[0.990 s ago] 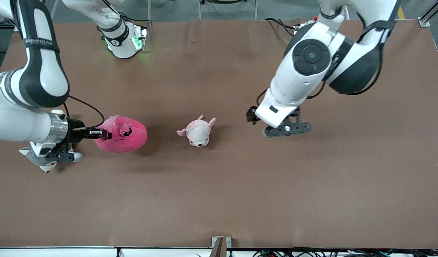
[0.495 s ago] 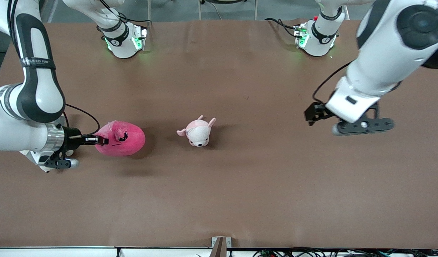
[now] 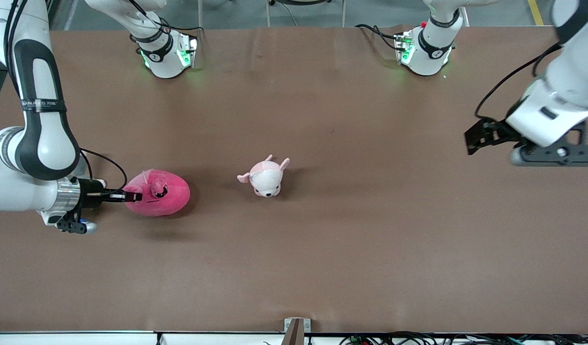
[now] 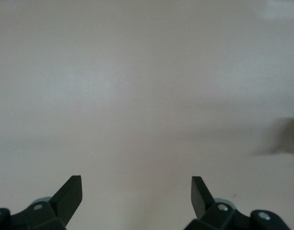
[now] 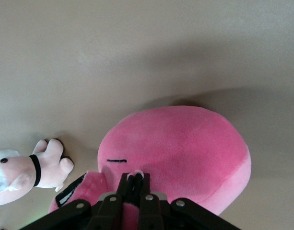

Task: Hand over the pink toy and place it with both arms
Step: 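Lower the pink plush with the right gripper while the left gripper withdraws, then open the right gripper and release the pink plush beside the grey cat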

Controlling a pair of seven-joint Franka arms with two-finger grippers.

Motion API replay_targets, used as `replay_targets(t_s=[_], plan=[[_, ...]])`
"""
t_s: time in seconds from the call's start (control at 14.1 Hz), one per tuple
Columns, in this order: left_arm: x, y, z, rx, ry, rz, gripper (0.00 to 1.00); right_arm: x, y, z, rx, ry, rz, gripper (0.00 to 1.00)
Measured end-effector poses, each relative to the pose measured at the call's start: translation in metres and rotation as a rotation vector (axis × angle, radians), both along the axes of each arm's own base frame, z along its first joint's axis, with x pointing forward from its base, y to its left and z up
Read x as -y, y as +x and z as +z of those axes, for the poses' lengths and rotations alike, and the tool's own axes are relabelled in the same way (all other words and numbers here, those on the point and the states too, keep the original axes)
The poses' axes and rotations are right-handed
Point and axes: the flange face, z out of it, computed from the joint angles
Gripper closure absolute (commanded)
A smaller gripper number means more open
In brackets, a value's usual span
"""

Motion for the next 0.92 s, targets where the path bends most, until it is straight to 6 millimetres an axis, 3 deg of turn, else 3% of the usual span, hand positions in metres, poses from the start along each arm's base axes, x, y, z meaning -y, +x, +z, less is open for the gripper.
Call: replay_targets(t_s=[0.14, 0.28, 0.35, 0.49, 0.71, 0.92], plan=[[-0.021, -0.016, 0.004, -0.009, 0.001, 0.038, 0.00, 0.004, 0.000, -0.010, -0.012, 0.000, -0.008, 0.96], [-0.023, -0.031, 0.006, -0.015, 0.008, 0.053, 0.00, 0.005, 0.001, -0.016, -0.020, 0.008, -0.016, 0.92], [-0.021, -0.037, 0.006, -0.018, 0.010, 0.064, 0.00, 0.004, 0.001, -0.019, -0.025, 0.013, -0.018, 0.79], [-0.021, -0.045, 0.006, -0.021, 0.014, 0.087, 0.00, 0.004, 0.001, -0.028, -0.038, 0.016, -0.021, 0.00], [-0.022, -0.051, 0.012, -0.011, 0.013, 0.092, 0.00, 0.006, 0.004, -0.024, -0.032, 0.014, -0.032, 0.00], [-0.022, -0.055, 0.019, 0.001, 0.012, 0.091, 0.00, 0.014, 0.014, 0.007, -0.003, 0.004, -0.052, 0.00]])
